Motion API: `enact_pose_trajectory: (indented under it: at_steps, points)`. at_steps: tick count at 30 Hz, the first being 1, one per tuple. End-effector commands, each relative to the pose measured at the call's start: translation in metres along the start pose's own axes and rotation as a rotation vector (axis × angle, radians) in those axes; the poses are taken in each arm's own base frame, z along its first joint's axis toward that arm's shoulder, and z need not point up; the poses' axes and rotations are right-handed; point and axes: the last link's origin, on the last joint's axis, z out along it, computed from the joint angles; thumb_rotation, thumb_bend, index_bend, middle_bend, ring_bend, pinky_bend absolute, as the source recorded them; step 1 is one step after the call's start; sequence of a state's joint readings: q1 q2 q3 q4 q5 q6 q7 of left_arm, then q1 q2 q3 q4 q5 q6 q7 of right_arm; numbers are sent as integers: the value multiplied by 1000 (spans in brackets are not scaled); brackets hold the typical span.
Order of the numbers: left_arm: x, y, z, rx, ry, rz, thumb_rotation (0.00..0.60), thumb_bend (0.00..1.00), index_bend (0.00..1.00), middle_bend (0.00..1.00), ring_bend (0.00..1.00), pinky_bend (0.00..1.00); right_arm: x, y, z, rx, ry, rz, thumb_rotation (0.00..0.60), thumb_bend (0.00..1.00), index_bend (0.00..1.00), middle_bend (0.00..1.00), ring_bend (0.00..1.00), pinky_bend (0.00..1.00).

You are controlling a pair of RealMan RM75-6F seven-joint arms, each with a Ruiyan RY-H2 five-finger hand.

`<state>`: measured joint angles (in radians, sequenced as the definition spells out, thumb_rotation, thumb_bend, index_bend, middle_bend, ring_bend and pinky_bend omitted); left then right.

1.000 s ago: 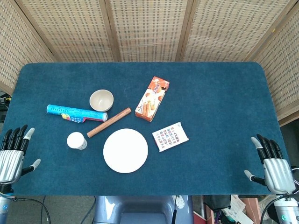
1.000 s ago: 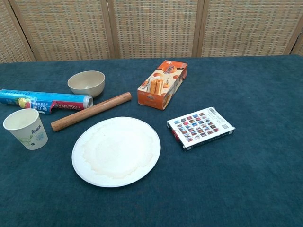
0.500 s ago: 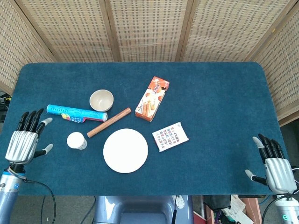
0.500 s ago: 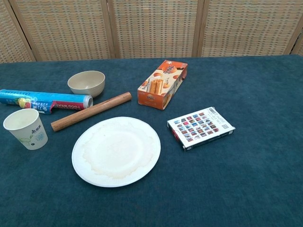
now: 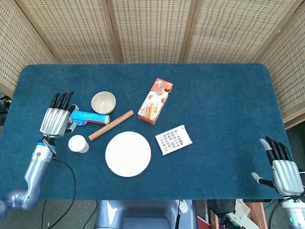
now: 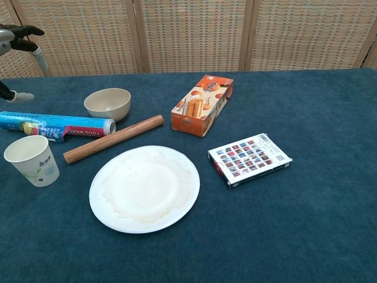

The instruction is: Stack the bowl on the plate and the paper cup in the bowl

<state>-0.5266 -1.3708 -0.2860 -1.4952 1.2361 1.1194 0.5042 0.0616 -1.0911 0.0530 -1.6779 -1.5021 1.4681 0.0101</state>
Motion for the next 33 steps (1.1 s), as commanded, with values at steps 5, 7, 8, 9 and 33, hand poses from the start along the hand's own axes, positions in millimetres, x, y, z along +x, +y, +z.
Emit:
enact_pose_trajectory:
  at_steps: [5,7,8,9,33]
  points:
    - [-14,24,35,-11,-33,53,600,265,380,44,0,34,0,9,5,-27,-10,24,600,146,0,0,0,0]
    - [-18,31,45,-10,-41,66,600,266,385,47,0,37,0,11,5,-33,-11,33,600,146,0,0,0,0]
    - [-22,34,50,-8,-52,65,600,267,386,48,0,38,0,12,5,-37,-13,36,600,146,0,0,0,0]
    - [-24,36,53,-7,-57,66,600,267,387,50,0,41,0,13,6,-39,-13,37,600,146,0,0,0,0]
    - [-63,75,104,-5,-142,133,600,287,449,77,0,48,1,30,11,-96,-6,67,600,146,0,0,0,0]
